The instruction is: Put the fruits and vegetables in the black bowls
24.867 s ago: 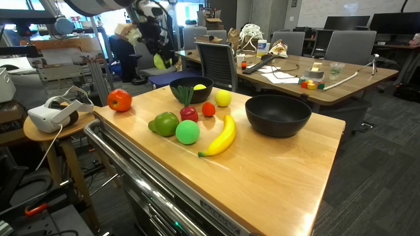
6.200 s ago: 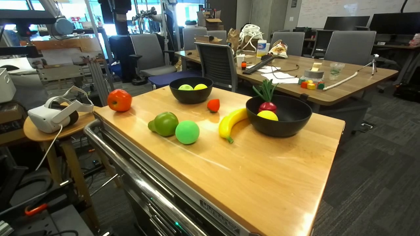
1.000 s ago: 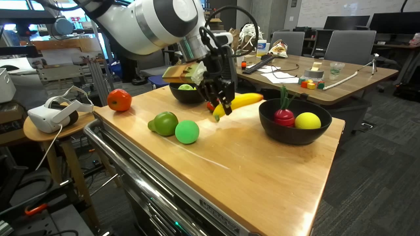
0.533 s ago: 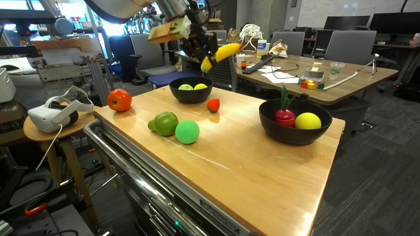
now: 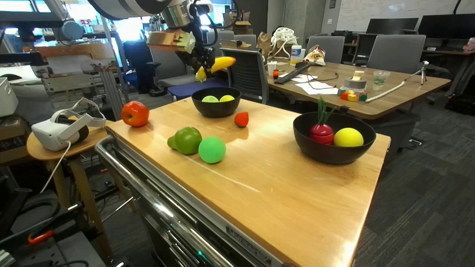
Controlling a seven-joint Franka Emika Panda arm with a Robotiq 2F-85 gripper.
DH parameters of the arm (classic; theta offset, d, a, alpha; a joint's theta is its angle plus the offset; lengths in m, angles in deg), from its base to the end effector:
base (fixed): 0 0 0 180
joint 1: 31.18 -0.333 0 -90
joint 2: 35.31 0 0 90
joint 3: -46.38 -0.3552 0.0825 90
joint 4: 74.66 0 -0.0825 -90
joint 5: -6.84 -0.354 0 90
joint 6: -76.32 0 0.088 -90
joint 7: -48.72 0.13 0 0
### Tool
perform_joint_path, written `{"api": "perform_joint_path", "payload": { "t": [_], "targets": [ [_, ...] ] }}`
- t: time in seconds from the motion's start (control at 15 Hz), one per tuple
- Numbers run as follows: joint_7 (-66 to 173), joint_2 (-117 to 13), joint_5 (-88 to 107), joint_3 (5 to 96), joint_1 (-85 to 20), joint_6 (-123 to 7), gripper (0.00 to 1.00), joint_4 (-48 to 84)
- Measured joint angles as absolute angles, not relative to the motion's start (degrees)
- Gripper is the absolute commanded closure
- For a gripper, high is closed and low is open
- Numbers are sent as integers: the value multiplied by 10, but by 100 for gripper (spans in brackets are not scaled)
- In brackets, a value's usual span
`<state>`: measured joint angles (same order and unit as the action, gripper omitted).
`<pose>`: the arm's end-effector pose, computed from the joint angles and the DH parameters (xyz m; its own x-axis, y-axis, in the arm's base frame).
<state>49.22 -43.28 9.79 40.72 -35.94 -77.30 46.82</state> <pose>0.5806 0.1060 0.4299 0.8910 0.1953 0.4099 0.2041 -0.9787 0.0225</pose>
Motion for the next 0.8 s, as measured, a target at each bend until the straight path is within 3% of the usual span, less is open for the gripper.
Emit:
{"api": "perform_joint_path", "payload": {
  "t": [0.2, 0.33, 0.47, 0.73, 0.8],
  "targets": [
    [463, -477, 61, 400, -359, -748, 84, 438],
    [461, -501, 57, 400, -356, -734, 33, 419],
    [460, -520, 54, 401, -350, -721, 30, 403],
    [460, -531, 48, 404, -335, -707, 1, 376],
    [460, -530, 44, 405, -330, -703, 0, 369]
  ]
}}
